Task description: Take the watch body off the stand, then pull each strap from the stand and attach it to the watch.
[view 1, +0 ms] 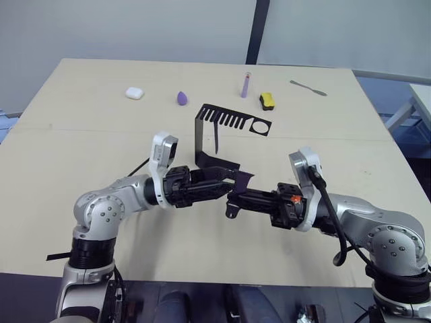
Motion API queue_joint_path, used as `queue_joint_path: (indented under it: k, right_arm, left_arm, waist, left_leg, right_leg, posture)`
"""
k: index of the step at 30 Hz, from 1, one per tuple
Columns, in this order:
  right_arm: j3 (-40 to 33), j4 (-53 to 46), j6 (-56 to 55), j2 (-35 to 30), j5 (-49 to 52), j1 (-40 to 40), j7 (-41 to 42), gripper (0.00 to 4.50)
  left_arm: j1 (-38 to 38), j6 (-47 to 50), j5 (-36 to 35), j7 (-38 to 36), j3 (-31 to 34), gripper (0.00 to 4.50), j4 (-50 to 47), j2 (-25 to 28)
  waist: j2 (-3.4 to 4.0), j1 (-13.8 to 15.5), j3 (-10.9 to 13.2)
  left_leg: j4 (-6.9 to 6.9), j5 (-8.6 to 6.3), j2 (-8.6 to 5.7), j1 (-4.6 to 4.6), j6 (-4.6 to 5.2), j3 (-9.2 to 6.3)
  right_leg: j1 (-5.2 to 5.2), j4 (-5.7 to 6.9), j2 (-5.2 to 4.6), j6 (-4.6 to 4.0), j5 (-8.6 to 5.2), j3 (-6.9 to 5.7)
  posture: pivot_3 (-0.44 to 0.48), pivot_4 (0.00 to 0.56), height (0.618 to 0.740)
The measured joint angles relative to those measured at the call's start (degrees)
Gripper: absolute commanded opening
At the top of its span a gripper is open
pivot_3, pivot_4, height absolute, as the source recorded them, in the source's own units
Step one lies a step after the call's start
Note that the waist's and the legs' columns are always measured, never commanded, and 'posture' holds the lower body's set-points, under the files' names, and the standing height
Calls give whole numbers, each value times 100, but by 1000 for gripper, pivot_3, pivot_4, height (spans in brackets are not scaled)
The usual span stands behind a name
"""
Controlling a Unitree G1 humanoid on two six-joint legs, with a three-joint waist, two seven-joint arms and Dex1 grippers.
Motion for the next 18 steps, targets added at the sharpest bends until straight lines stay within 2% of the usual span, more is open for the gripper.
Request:
queue_joint_path:
  k: [4,7,9,18]
  right_arm:
    - [55,0,-34,-1,-1,0,-2,0]
    - [55,0,-47,-2,-2,-1,-2,0]
    - [57,1,-54,-2,-8,-1,-2,0]
    - [58,46,-112,-26,-46,-4,-3,0]
  left_arm:
    - [-31,-16,1,42,-97,3150,9,-77]
    - [-43,-18,-12,59,-105,2364,53,-135]
    - [-51,-2,-69,88,-99,1374,119,-193]
    - [-98,48,-80,140,-123,1374,135,-198]
  waist:
    - [0,2,0]
    - [0,-1,0]
    - [0,2,0]
    - [0,2,0]
  left_leg:
    - [0,0,0,1,-1,0]
    - [0,1,0,1,-1,0]
    - [1,1,0,1,-1,-1]
    - [1,1,0,1,-1,-1]
  right_leg:
    - [0,0,0,0,0,0]
    - [0,2,0,0,0,0]
    - [0,2,0,0,0,0]
    - [0,1,0,0,0,0]
  posture:
    - [0,150,740]
    - [0,150,740]
    - [0,150,740]
    - [0,150,740]
